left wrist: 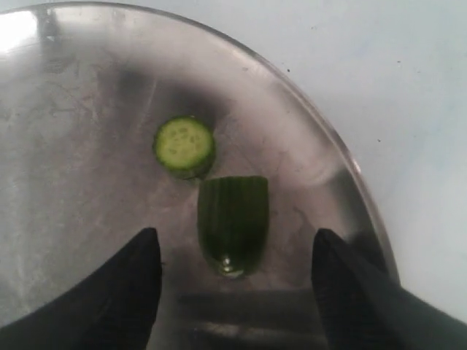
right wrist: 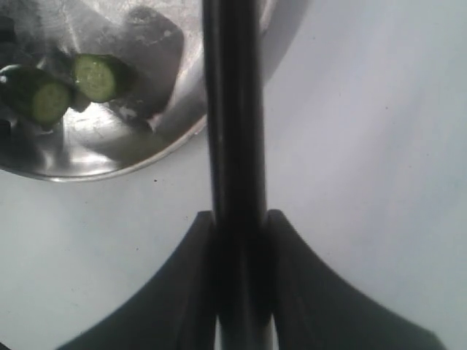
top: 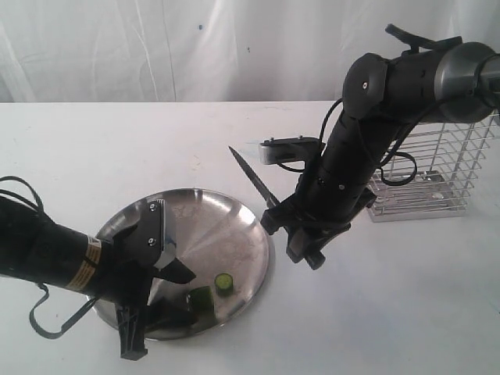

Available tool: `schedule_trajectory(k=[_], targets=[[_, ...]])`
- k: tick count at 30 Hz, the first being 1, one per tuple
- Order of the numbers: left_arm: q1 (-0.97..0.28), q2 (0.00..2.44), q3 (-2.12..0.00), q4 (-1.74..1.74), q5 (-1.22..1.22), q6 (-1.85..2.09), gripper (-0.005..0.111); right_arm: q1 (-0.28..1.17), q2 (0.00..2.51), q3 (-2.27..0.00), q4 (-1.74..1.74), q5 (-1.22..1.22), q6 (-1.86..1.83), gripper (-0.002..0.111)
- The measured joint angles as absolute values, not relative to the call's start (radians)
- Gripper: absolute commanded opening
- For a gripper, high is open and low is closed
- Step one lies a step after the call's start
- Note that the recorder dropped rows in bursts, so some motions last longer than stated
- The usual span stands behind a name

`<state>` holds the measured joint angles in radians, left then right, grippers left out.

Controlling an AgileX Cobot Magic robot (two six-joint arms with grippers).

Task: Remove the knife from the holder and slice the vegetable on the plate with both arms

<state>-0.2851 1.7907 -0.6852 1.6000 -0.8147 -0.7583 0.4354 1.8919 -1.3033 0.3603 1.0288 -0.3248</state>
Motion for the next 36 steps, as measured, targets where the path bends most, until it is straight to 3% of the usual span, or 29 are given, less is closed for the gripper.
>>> schedule_trajectory(k=[5, 16, 24, 32, 36], targets=[[-0.285, 1.796, -0.685, 1.598, -0.817, -0.742, 0.054, 0.435, 1.892, -1.303, 0.360, 1.029, -0.325, 0.000], [-0.285, 1.796, -0.688, 1.565, -0.817, -0.725, 0.000, 0.435, 1.892, -1.303, 0.360, 1.029, -0.325, 0.000], [-0.287, 1.752, -0.752, 1.565, -0.748, -0.786, 0.000, 0.435, 1.892, -1.303, 0.363, 1.029, -0.325, 0.000], [-0.288, 1.731, -0.765, 1.688, -0.362, -0.807, 0.000, 0.435, 1.892, -1.303, 0.381, 1.029, -0.325, 0.000], [-0.288, 1.748, -0.771, 1.658, -0.341, -0.784, 0.000, 0.435, 1.892, -1.303, 0.381, 1.029, -0.325, 0.000]])
